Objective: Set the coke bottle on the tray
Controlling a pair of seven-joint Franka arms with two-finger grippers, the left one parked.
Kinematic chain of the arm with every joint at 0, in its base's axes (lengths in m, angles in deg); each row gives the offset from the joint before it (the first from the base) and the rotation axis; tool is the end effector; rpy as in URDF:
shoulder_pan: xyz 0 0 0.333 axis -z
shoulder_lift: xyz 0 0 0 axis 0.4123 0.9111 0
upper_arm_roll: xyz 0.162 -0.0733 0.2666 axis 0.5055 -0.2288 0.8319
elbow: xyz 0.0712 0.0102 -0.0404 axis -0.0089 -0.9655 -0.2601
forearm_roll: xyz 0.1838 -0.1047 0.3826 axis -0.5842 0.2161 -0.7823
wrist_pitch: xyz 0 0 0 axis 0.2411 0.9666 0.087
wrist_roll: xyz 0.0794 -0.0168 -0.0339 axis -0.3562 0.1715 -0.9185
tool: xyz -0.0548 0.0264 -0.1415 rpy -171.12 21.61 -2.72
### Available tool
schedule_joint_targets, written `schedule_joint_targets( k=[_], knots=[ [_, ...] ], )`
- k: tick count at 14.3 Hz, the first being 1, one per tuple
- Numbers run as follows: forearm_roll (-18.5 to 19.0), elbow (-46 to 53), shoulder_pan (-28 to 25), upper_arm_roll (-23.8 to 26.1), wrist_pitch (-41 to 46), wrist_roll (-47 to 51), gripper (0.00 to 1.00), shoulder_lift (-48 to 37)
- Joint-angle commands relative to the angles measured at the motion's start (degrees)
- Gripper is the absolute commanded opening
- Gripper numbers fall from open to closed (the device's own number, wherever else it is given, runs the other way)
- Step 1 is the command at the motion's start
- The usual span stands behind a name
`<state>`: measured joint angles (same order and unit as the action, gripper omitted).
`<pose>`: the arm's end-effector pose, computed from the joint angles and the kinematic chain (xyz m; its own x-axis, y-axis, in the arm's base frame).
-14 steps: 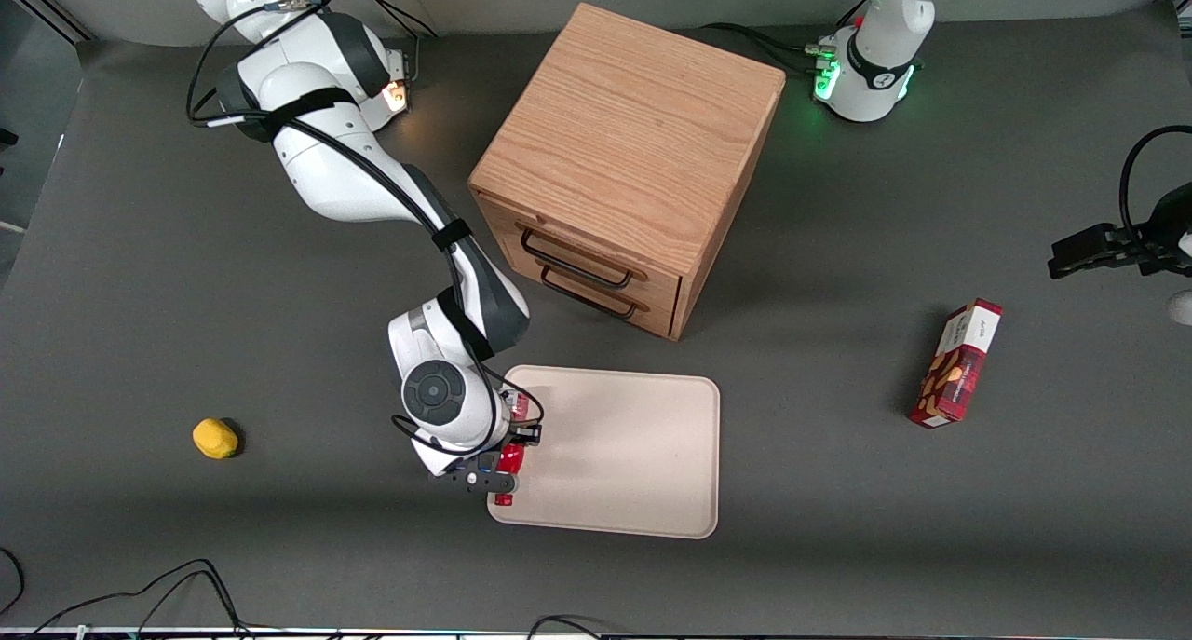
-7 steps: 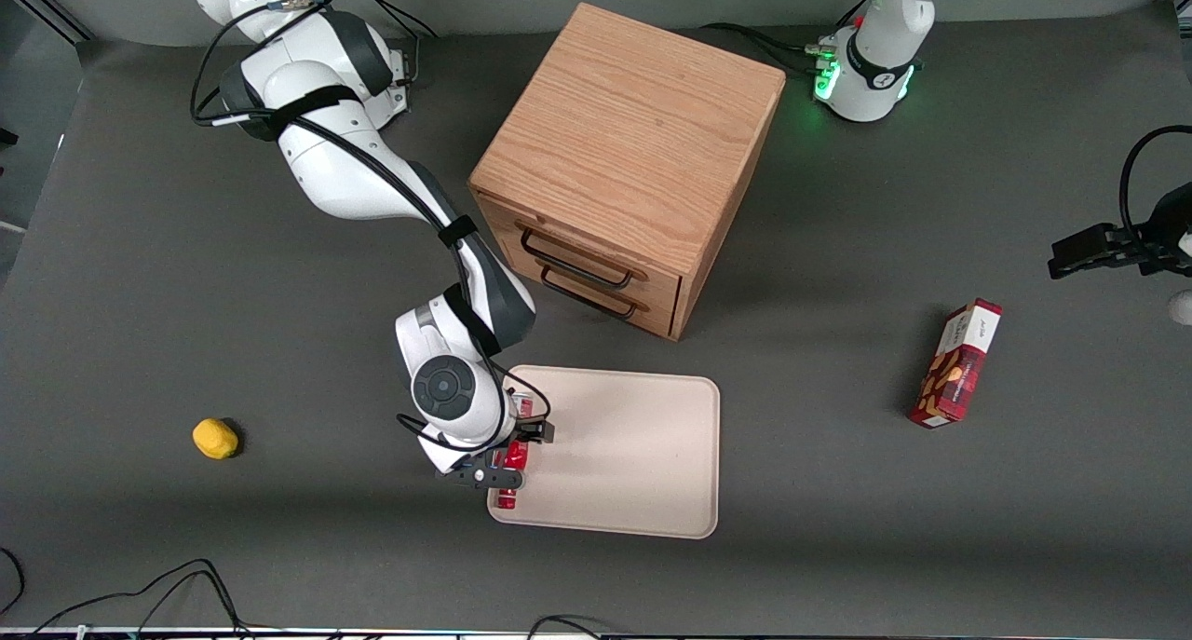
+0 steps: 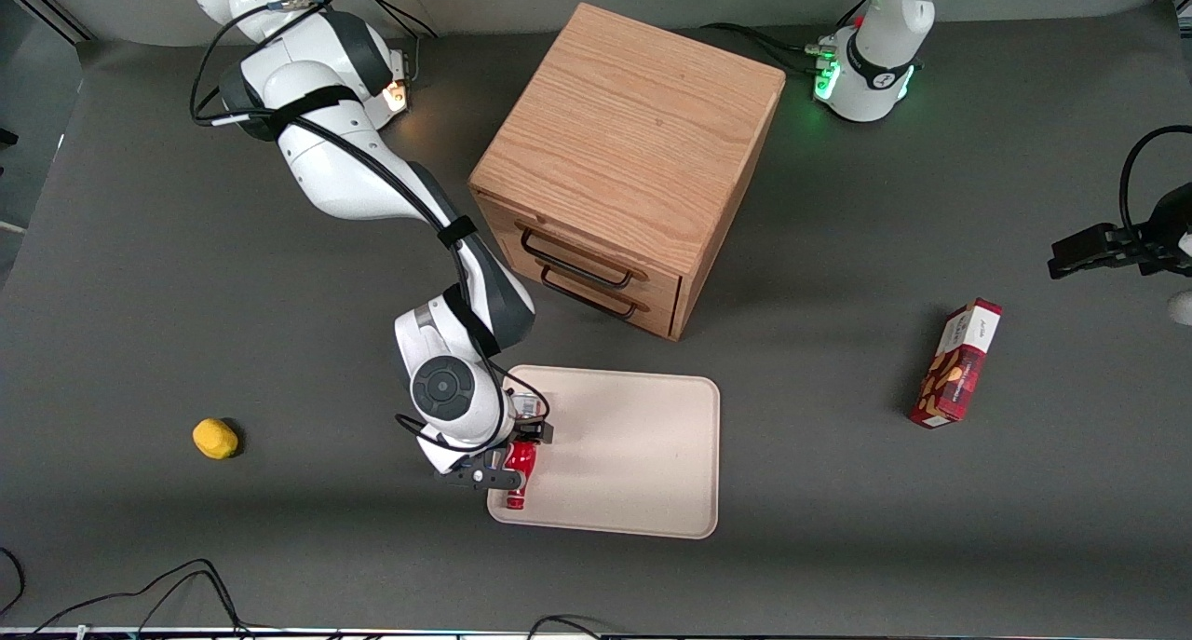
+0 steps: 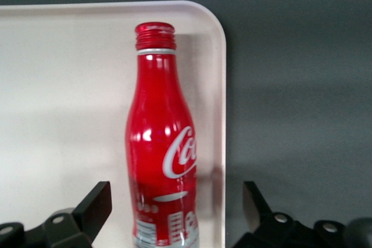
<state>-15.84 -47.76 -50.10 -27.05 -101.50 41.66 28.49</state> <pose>0.7513 0.3705 0.1491 0.9932 -0.1144 0.0236 -0.1140 -0.9933 -0.0166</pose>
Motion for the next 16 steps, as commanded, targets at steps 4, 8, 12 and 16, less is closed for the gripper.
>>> schedule_joint_targets(
  k=[4, 8, 12, 16],
  knots=[
    [0.4, 1.0, 0.0, -0.6, 1.7, -0.4, 1.00, -2.1],
    [-0.2, 0.8, 3.0, -0.2, 11.9, -0.5, 1.00, -8.8],
    [-0.3, 0.7, 7.6, 0.7, 23.3, -1.2, 1.00, -15.9],
    [-0.2, -9.5, 18.0, 6.2, 31.1, -8.1, 1.00, -29.1]
  ],
)
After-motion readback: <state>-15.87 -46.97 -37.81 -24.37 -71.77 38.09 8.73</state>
